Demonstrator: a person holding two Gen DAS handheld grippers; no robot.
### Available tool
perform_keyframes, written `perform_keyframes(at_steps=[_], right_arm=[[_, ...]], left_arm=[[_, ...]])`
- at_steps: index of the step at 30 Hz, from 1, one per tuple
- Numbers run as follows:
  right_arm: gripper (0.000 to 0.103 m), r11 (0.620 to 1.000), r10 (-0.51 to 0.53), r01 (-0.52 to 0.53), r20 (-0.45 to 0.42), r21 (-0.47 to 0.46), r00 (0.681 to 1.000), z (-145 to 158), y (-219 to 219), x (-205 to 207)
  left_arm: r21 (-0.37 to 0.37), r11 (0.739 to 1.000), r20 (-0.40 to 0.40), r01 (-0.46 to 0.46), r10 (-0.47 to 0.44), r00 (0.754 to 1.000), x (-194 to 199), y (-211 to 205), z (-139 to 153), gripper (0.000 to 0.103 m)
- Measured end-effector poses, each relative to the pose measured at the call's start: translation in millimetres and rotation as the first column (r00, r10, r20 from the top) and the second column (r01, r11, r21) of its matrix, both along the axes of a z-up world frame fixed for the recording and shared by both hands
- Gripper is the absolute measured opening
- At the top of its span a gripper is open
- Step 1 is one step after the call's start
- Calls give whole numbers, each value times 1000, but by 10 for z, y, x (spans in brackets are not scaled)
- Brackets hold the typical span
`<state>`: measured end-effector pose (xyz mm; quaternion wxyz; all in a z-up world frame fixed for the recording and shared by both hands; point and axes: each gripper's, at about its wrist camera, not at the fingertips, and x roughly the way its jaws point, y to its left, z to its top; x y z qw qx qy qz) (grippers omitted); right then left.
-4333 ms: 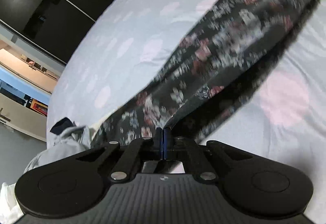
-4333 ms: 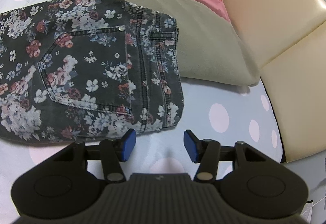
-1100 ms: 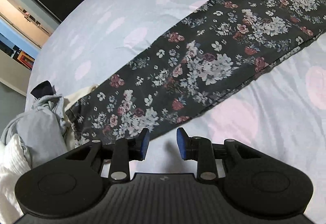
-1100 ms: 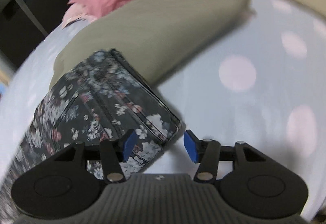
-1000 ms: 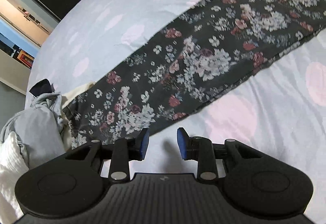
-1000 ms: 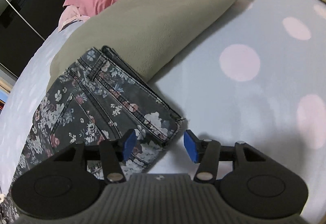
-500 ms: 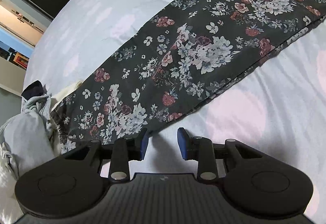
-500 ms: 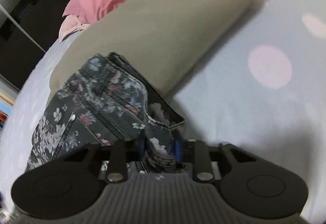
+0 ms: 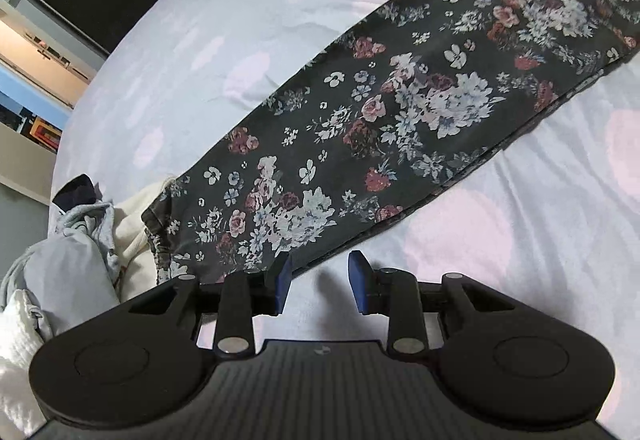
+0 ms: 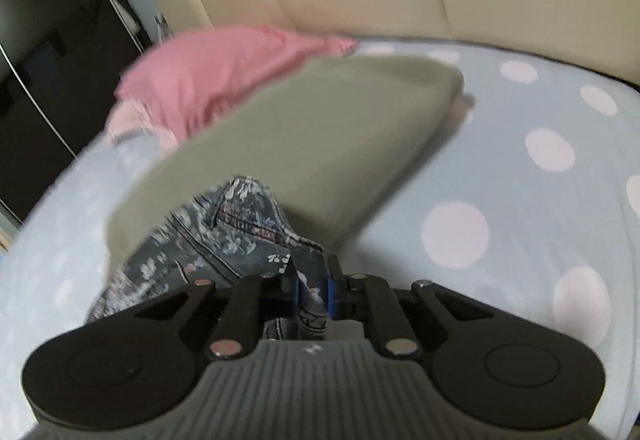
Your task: Fold clothes
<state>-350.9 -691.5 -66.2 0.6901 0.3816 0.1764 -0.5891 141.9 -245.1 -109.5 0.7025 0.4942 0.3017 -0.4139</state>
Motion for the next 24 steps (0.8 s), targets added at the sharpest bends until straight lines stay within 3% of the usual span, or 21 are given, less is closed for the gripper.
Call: perform_keyframes(at_steps=[3,5,7,11,18,24], right_arm=[[19,1000,7,-5,-74,21,997,-100,-28,-5],[31,1000,-15,16,-120,10,993,-101,-36,9],[33,999,-43,42,-152,-11,987,-75,4,-13],[37,1000,-13,12,-138,-10,990,-20,93,-62],[38,986,166,-160,-168,49,972,88,470,221],[39,930,362,-347,-135,119,922,39,985,533]], left_arm=[[8,1000,11,4,-5,1000,-13,35,12,29],[8,1000,18,6,-6,1000,-10,64,33,29],[4,1000,20,3,-4,1000,-12,97,56,29],[0,1000,28,2,-2,1000,-20,162,99,29],[-21,1000,38,19,-18,999,-64,240,194,29],[-52,998,42,35,-33,999,-109,309,298,29]])
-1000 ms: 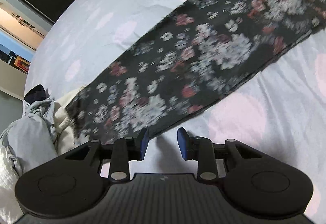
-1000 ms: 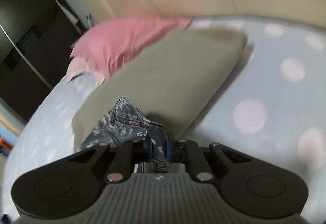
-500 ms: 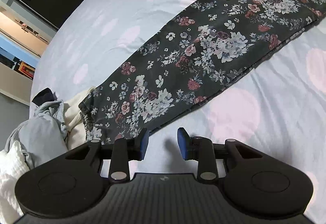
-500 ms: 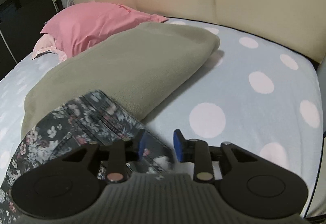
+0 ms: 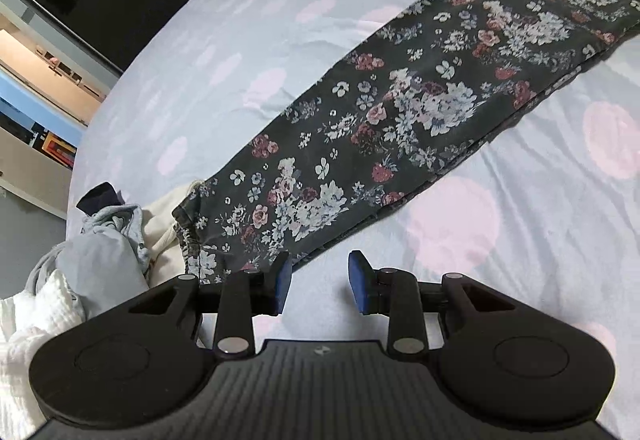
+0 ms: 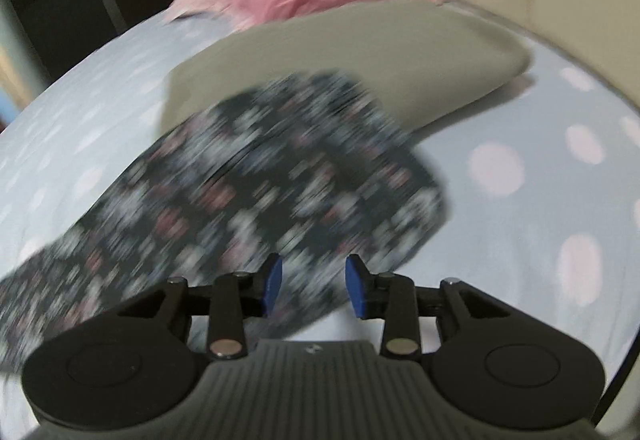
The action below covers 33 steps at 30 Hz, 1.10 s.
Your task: Fold clothes
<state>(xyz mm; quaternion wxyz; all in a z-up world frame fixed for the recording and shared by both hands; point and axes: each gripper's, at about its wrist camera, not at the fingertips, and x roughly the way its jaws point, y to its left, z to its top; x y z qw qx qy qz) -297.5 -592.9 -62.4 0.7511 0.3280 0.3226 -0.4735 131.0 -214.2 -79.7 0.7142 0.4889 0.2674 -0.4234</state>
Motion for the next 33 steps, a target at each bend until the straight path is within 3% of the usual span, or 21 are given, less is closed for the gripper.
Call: perform_keyframes(at_steps=[5,10,13,17,21,22,23,25,30,33], right_arm=[[38,984,169,-167,-39,58,985,-248,441,288],[38,962,240,-237,-9,132,971,-514,619,463],[39,954,277,-275,-5,119,961,-563,648,604],[38,957,259,-257,7,137,966,-663,573,765],[38,961,208,-220,84,170,974,-689,467,859],[34,962,187,-204,103,183,977,-698,446,868],[22,963,163,-183,112,198,980,-701,425,864],[15,963,119,-143,118,227,986,-685,391,846],[10,945,56,-89,112,314,992,-521,442,778],[9,920,51,-69,58,386,997,-523,507,751]], left_arm=[[-13,1000,3,8,-8,1000,-33,75,62,30],[-20,1000,7,13,-13,1000,-64,178,91,35],[-14,1000,16,10,-9,1000,-61,261,79,39],[2,1000,17,-12,12,1000,-38,381,57,39],[11,1000,21,-28,28,999,-20,479,44,39],[11,999,20,-32,32,999,-15,500,42,39],[13,999,21,-34,34,999,-12,517,37,39],[17,999,20,-36,35,999,-2,548,27,39],[21,999,16,-41,40,999,26,602,-1,39],[30,999,20,-38,37,999,42,604,-40,39]])
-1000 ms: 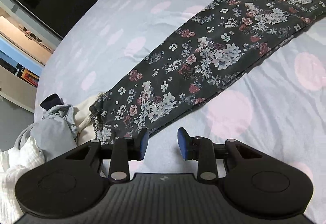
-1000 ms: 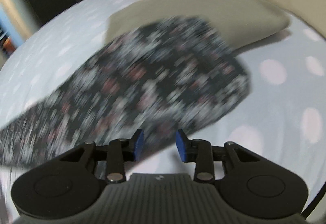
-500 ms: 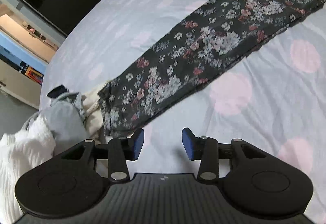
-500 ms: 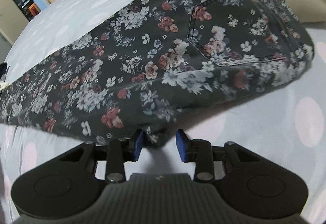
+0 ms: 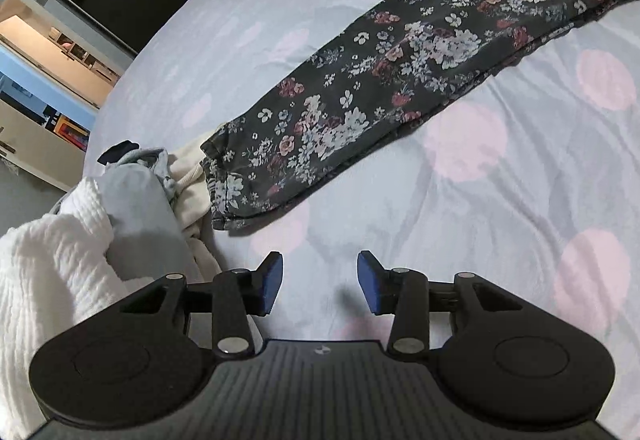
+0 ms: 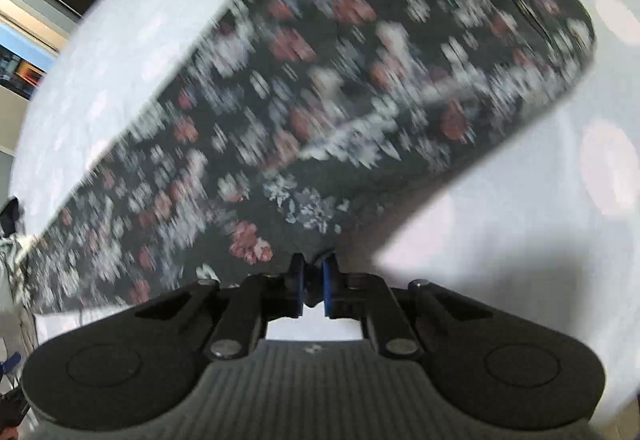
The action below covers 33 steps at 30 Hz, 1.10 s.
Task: Fold clothes
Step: 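Grasp the jeans leg hems with the left gripper and lift them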
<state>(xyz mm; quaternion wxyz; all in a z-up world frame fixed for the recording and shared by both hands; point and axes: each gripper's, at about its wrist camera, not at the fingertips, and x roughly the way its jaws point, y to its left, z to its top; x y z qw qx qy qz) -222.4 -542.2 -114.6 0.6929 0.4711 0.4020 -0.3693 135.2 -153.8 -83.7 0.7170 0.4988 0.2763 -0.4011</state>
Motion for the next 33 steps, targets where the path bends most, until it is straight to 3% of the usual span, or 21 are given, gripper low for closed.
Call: perform_keyframes(at_steps=[6,9,11,13,17,20,23,28,30,33], right_arm=[[9,999,34,-35,-71,-4,997,-52,97,117],[16,993,101,-109,-150,-50,984,39,130,209],[23,985,134,-149,-156,-86,979,126,175,240],[32,977,161,-178,-142,-115,977,210,214,277],[33,968,183,-198,-109,-153,977,293,210,390],[34,959,204,-223,-120,-175,972,311,211,512],[34,954,226,-245,-122,-174,966,315,207,611],[36,943,259,-276,-112,-188,959,358,216,754],[36,943,267,-275,-67,-190,961,392,197,768],[38,944,268,-268,-27,-195,963,422,174,797]], left_arm=[[-20,1000,18,7,-7,1000,48,32,-13,40],[-51,999,47,9,-6,999,82,61,-19,43],[-74,997,77,6,0,997,107,69,-32,45],[-106,993,60,-49,56,997,211,46,-34,46],[-215,952,-60,-217,209,976,537,0,44,46],[-289,896,-150,-337,305,940,787,-62,111,49],[-324,829,-248,-456,391,886,1036,-127,95,53],[-308,731,-380,-609,492,783,1372,-204,-59,59],[-284,696,-409,-659,534,740,1477,-221,-140,60],[-258,665,-421,-701,576,701,1585,-248,-263,60]])
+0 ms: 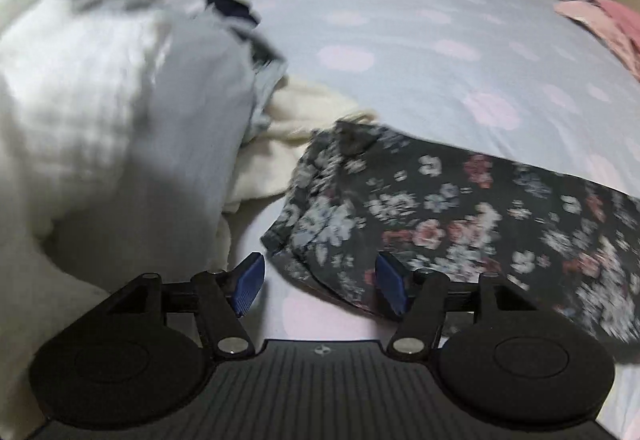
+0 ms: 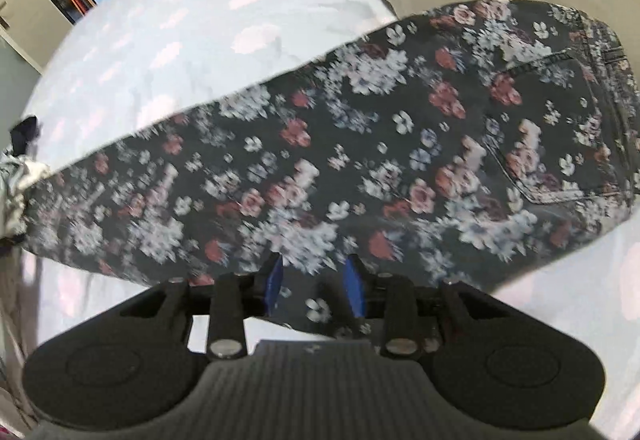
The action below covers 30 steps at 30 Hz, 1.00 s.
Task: Fold clothes
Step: 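Grasp the jeans leg hems with the left gripper and lift them, then grasp the leg hems with the right gripper while the left gripper releases them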
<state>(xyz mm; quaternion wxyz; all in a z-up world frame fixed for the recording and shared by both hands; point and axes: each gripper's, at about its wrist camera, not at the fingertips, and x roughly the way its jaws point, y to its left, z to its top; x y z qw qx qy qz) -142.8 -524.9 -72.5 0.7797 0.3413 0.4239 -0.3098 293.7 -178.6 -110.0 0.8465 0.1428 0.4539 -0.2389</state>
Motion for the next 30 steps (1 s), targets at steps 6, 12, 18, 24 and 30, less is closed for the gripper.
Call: perform_keyframes(at_steps=[6,12,18,24,30], right_arm=[[38,1000,5,-5,7,-19,1000,-15,-33,21],[38,1000,-6,5,-14,-24,1000,-57,-84,-26],[38,999,-22,22,-11,-29,1000,-14,-109,-98],[39,999,-45,45,22,-12,999,45,-110,-199],[39,995,-61,51,121,84,991,61,-123,-279]], left_arm=[[-30,999,14,-15,15,1000,47,7,-40,36],[-94,994,121,64,-52,991,-138,-5,234,18],[-154,972,229,179,-141,963,-527,-172,773,15],[-198,921,279,334,-274,920,-1147,-548,1268,13],[-189,848,314,495,-425,849,-1855,-1033,1439,12]])
